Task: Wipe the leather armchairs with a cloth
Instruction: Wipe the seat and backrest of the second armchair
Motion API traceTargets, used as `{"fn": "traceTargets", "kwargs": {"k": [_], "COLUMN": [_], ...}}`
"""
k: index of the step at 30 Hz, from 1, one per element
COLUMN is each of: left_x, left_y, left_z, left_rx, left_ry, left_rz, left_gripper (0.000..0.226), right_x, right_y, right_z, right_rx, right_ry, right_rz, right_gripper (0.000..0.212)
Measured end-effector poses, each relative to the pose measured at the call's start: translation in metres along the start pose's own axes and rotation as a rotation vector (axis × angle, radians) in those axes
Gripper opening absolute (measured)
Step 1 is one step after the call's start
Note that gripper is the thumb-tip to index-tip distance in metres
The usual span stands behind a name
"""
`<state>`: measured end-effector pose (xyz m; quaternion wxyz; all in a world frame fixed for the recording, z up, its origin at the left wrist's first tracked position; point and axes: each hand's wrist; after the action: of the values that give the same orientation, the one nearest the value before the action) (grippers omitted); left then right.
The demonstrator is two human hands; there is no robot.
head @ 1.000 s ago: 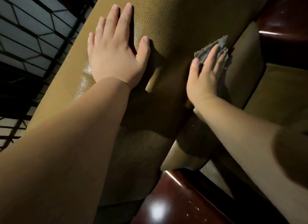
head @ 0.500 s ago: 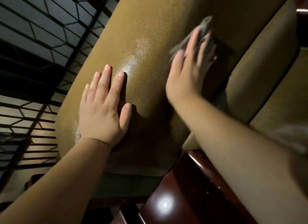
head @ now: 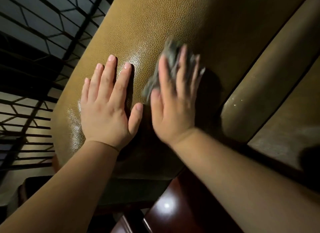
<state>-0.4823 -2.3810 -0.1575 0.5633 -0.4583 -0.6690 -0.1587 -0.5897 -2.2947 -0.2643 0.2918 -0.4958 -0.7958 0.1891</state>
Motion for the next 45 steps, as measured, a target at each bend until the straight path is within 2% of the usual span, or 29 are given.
{"fn": "traceTargets", "kwargs": {"k": [4, 6, 7, 9, 12, 14, 16, 18, 20, 23, 25, 27, 30, 32, 35, 37, 39, 40, 43, 45], "left_x": [0.004, 0.003, 0.0, -0.005, -0.008, -0.006, -0.005, -0.005, -0.006, -0.01, -0.012, -0.011, -0.009, -0.006, -0.008, -0.012, -0.015, -0.015, -0.01, 0.0], "left_y": [0.002, -0.001, -0.003, -0.001, 0.007, 0.009, 0.007, 0.008, 0.008, 0.005, 0.006, 0.009, 0.007, 0.005, 0.005, 0.003, 0.003, 0.004, 0.006, 0.013], "left_z": [-0.006, -0.005, -0.003, 0.004, 0.008, 0.008, 0.009, 0.009, 0.009, 0.007, 0.008, 0.01, 0.011, 0.011, 0.012, 0.008, 0.001, -0.002, 0.001, 0.0], "left_rx": [0.0, 0.004, 0.009, 0.029, 0.064, 0.078, 0.077, 0.074, 0.069, 0.047, 0.042, 0.063, 0.075, 0.073, 0.065, 0.04, 0.027, 0.029, 0.058, 0.077], "left_ry": [-0.017, -0.032, -0.038, -0.045, -0.046, -0.054, -0.046, -0.051, -0.041, -0.017, -0.015, -0.022, -0.03, -0.023, 0.001, 0.019, 0.052, 0.073, 0.14, 0.163], "left_rz": [0.008, 0.062, 0.081, 0.075, 0.054, 0.04, 0.046, 0.068, 0.098, 0.132, 0.126, 0.113, 0.1, 0.105, 0.131, 0.141, 0.124, 0.118, 0.071, 0.017], "left_gripper": [0.077, 0.076, 0.075, 0.075, 0.074, 0.074, 0.074, 0.073, 0.071, 0.07, 0.069, 0.069, 0.07, 0.07, 0.071, 0.072, 0.072, 0.071, 0.065, 0.062], "right_x": [0.003, 0.01, 0.014, 0.021, 0.011, 0.002, 0.0, 0.002, 0.006, 0.014, 0.014, 0.007, 0.001, -0.001, 0.002, 0.0, -0.013, -0.022, -0.033, -0.03], "right_y": [0.09, 0.061, 0.035, -0.006, 0.008, 0.063, 0.12, 0.135, 0.092, 0.008, 0.01, 0.061, 0.165, 0.184, 0.12, 0.06, 0.038, 0.049, 0.135, 0.174], "right_z": [-0.012, 0.028, 0.048, 0.078, 0.069, 0.036, 0.008, 0.015, 0.048, 0.107, 0.108, 0.076, 0.014, 0.011, 0.042, 0.06, 0.036, 0.011, -0.063, -0.072], "right_rx": [0.224, 0.32, 0.283, 0.082, -0.189, -0.228, -0.168, -0.086, -0.156, -0.544, -0.609, -0.487, -0.313, -0.242, -0.229, -0.396, -0.502, -0.42, -0.092, 0.053], "right_ry": [-0.035, 0.044, 0.1, 0.185, 0.143, 0.116, 0.116, 0.153, 0.171, 0.145, 0.116, 0.064, 0.018, 0.045, 0.158, 0.171, 0.13, 0.095, -0.086, -0.082], "right_rz": [-0.323, -0.309, -0.264, -0.13, -0.038, -0.158, -0.298, -0.391, -0.294, -0.036, 0.014, -0.049, -0.356, -0.449, -0.232, -0.015, 0.1, 0.088, -0.161, -0.361], "right_gripper": [0.069, 0.07, 0.071, 0.072, 0.074, 0.078, 0.086, 0.087, 0.084, 0.083, 0.081, 0.081, 0.087, 0.088, 0.084, 0.078, 0.074, 0.072, 0.069, 0.071]}}
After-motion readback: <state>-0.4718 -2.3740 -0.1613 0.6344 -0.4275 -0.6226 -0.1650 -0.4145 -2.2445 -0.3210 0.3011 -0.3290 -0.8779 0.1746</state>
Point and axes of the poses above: each hand's wrist, its own y-axis away from the middle knuckle, its own x-axis out of the back of the hand, z = x × y, and after that the axes turned 10 degrees about x, right-handed
